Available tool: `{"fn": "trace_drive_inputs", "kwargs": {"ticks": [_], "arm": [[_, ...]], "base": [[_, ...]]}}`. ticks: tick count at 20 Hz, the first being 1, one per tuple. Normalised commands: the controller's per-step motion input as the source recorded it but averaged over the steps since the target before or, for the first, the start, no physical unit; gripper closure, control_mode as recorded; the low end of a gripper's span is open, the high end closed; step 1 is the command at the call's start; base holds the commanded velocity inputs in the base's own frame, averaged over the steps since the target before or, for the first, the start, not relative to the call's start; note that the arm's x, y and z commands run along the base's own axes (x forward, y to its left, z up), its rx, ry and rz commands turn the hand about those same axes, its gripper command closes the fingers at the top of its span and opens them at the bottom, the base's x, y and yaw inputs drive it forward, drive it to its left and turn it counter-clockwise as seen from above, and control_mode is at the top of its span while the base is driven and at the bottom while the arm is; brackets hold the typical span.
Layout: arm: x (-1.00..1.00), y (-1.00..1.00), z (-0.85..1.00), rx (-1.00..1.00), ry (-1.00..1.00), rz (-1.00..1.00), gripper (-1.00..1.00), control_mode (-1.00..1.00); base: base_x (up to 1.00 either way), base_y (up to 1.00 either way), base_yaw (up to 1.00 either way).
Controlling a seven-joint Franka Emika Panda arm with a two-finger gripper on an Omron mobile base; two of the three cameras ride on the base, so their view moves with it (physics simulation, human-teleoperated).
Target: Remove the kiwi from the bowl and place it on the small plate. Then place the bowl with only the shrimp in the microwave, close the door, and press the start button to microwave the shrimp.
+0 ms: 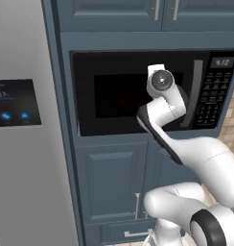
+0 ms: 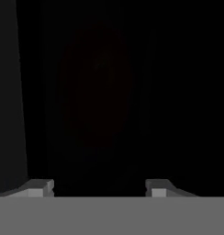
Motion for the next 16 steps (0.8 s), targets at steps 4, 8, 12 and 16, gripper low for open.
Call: {"fn": "trace_drive_inputs", "kwargs": {"ticks": [4, 8, 12, 16], "arm": [[-0.01, -0.01, 0.00, 0.04, -0.01, 0.11, -1.00, -1.00], [-0.60, -0.15, 0.07, 0.06, -0.04, 0.08, -1.00, -1.00], [-0.99, -0.12, 0.37, 0.08, 0.00, 0.06, -1.00, -1.00], [-1.00, -0.26, 0.32, 0.11, 0.00, 0.12, -1.00, -1.00]], "base": [[0.00, 0.00, 0.00], [0.00, 0.00, 0.00], [0.00, 0.00, 0.00], [0.00, 0.00, 0.00]]}}
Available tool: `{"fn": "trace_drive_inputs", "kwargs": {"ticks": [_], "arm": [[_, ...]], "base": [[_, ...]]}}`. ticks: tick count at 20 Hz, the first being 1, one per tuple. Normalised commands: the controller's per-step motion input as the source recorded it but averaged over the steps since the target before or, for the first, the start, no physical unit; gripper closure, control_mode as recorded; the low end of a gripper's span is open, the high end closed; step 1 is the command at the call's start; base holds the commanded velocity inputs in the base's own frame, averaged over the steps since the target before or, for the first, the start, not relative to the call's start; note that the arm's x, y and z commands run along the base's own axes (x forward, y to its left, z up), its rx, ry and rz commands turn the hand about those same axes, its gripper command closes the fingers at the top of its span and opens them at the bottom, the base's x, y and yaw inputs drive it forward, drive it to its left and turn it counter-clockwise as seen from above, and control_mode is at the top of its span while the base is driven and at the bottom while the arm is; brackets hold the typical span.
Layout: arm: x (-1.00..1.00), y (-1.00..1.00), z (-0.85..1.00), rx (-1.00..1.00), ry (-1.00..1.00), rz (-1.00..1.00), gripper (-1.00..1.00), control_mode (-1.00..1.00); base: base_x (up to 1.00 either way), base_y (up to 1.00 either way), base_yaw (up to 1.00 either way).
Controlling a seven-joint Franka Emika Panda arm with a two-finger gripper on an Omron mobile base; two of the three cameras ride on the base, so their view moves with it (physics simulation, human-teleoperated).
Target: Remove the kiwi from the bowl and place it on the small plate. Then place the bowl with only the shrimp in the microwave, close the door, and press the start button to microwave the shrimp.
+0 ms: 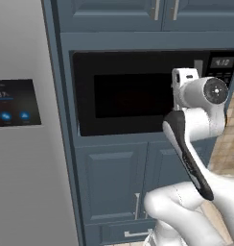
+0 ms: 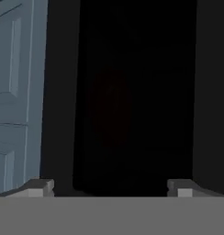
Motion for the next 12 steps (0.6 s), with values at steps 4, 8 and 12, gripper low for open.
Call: {"fn": "trace_drive_inputs", "kwargs": {"ticks": [4, 8, 12], "arm": [[-1.00, -0.64, -0.10, 0.27, -0.07, 0.11, -1.00, -1.00], [-1.00, -0.93, -0.42, 0.37, -0.15, 0.10, -1.00, -1.00], [-0.80, -0.95, -0.49, 0.29, -0.14, 0.03, -1.00, -1.00]], "base": [[0.00, 0.00, 0.00], [0.00, 0.00, 0.00], [0.00, 0.00, 0.00]]}}
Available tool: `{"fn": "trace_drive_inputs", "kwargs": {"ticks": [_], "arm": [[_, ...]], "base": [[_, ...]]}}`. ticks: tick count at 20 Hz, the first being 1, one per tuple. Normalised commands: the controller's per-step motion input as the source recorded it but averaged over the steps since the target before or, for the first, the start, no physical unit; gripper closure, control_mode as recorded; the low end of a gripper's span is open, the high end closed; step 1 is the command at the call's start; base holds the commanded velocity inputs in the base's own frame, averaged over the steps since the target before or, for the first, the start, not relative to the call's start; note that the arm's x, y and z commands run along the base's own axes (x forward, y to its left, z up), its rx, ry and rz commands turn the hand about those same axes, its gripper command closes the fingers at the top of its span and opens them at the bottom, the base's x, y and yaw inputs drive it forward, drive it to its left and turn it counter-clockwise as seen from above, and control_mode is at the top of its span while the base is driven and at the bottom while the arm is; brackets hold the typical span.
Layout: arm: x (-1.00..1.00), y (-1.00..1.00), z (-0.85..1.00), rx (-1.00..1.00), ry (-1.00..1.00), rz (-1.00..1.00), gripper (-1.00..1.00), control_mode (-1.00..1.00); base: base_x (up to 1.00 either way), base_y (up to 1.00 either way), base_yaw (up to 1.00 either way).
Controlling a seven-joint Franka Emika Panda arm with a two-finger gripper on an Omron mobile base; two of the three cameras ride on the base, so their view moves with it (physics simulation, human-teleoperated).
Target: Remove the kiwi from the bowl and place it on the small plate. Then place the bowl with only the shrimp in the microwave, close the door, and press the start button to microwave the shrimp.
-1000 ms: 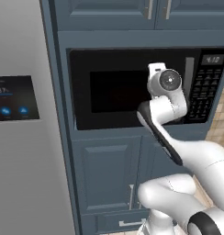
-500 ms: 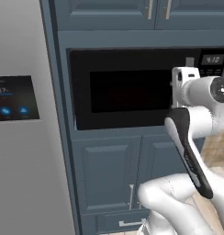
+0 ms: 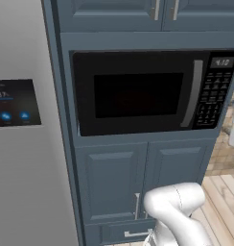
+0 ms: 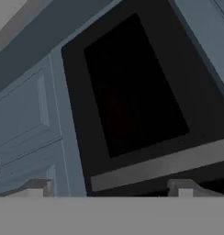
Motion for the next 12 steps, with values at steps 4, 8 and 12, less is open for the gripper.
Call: {"fn": "trace_drive_inputs", "kwargs": {"ticks": [4, 8, 12], "arm": [[-0.15, -0.44, -0.56, 0.12, -0.03, 0.00, -1.00, -1.00], [0.06, 0.10, -0.76, 0.06, -0.02, 0.03, -1.00, -1.00], [0.23, 0.29, -0.62, 0.06, -0.01, 0.02, -1.00, -1.00]], "base": [[0.00, 0.00, 0.00], [0.00, 0.00, 0.00], [0.00, 0.00, 0.00]]}}
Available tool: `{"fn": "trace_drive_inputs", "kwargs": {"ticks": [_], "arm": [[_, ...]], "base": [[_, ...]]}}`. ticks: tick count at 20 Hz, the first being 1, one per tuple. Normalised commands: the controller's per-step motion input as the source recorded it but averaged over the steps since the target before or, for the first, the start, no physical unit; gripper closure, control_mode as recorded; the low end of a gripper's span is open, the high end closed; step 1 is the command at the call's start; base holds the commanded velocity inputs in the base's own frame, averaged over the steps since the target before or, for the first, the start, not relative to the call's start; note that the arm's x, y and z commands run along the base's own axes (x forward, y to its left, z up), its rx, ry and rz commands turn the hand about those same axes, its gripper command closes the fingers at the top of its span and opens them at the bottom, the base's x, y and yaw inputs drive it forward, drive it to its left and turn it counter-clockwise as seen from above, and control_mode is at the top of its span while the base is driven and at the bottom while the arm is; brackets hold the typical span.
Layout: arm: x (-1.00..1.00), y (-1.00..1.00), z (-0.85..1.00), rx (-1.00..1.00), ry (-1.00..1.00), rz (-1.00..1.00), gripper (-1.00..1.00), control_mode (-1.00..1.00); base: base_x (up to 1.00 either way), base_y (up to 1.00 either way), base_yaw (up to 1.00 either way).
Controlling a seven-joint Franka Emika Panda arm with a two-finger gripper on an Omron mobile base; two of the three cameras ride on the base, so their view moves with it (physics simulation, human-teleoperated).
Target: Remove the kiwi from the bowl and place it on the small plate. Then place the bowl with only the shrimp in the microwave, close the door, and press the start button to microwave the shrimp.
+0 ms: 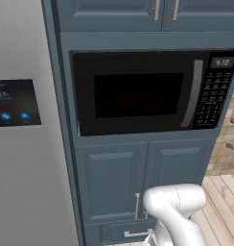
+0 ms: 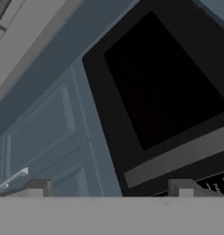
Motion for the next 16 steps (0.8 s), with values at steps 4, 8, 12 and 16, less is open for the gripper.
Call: {"fn": "trace_drive_inputs", "kwargs": {"ticks": [4, 8, 12, 16], "arm": [[0.32, 0.28, -0.64, 0.05, 0.00, 0.00, -1.00, -1.00], [0.36, 0.08, -0.51, 0.06, 0.00, 0.00, -1.00, -1.00], [0.48, 0.00, -0.26, 0.07, 0.00, -0.07, -1.00, -1.00], [0.56, -0.05, -0.15, 0.08, 0.00, -0.08, -1.00, -1.00]], "base": [[0.00, 0.00, 0.00], [0.00, 0.00, 0.00], [0.00, 0.00, 0.00], [0.00, 0.00, 0.00]]}}
